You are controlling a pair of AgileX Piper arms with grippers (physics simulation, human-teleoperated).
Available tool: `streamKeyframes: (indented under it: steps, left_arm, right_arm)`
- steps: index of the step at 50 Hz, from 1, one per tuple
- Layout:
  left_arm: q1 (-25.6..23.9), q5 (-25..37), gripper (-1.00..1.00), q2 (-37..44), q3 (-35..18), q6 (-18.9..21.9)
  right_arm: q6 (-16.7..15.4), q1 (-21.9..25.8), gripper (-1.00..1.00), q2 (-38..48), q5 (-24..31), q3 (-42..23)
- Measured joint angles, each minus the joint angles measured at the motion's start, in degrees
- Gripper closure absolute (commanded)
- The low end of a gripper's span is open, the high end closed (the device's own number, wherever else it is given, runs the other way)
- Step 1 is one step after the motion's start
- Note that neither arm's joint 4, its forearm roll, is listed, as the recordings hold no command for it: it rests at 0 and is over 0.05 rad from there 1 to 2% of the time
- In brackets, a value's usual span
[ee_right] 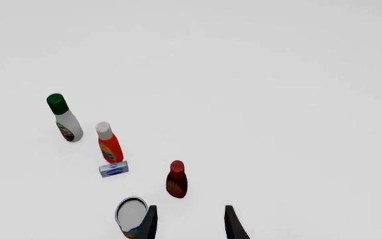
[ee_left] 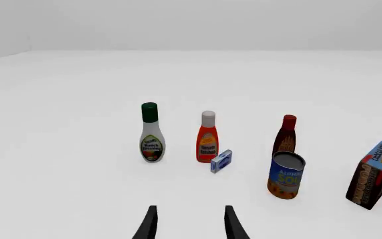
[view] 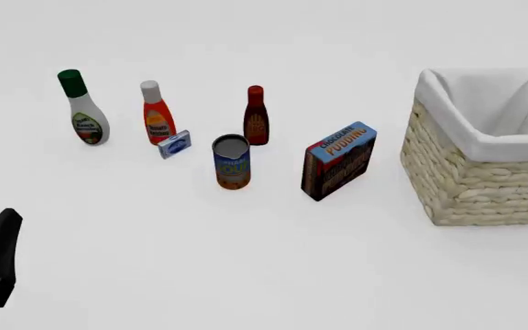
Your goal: Pick the bbq sauce and place it in the basket.
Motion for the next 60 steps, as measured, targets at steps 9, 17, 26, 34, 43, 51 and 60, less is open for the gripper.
streamKeyframes:
  steps: [9, 17, 26, 34, 43, 51, 60]
  left_arm:
    - [0.0, 0.0, -1.00, 0.0, 0.0, 0.0]
    - [0.0, 0.0, -1.00, 0.0, 0.0, 0.0]
    - [0.0, 0.0, -1.00, 0.0, 0.0, 0.0]
    - [0.0, 0.0, -1.00, 0.0, 0.0, 0.0]
    - [0.0, 0.0, -1.00, 0.0, 0.0, 0.0]
    - [0.0, 0.0, -1.00, 0.0, 0.0, 0.0]
    - [0.0, 0.0, -1.00, 0.0, 0.0, 0.0]
  right_arm:
    - [-0.5, 2.5, -1.00, 11.4, 5.7, -13.7]
    - [-1.0, 3.5, -1.00, 21.6, 10.3, -26.1]
    - [-1.4, 3.3, -1.00, 32.6, 15.5, -40.2]
    - [-1.7, 2.6, -1.00, 42.9, 21.3, -54.6]
    - [-1.9, 1.8, -1.00, 50.0, 24.0, -62.8]
    - [-2.3, 1.5, -1.00, 53.7, 24.7, -65.9]
    - [-2.4, 1.3, -1.00, 56.4, 24.7, -67.4]
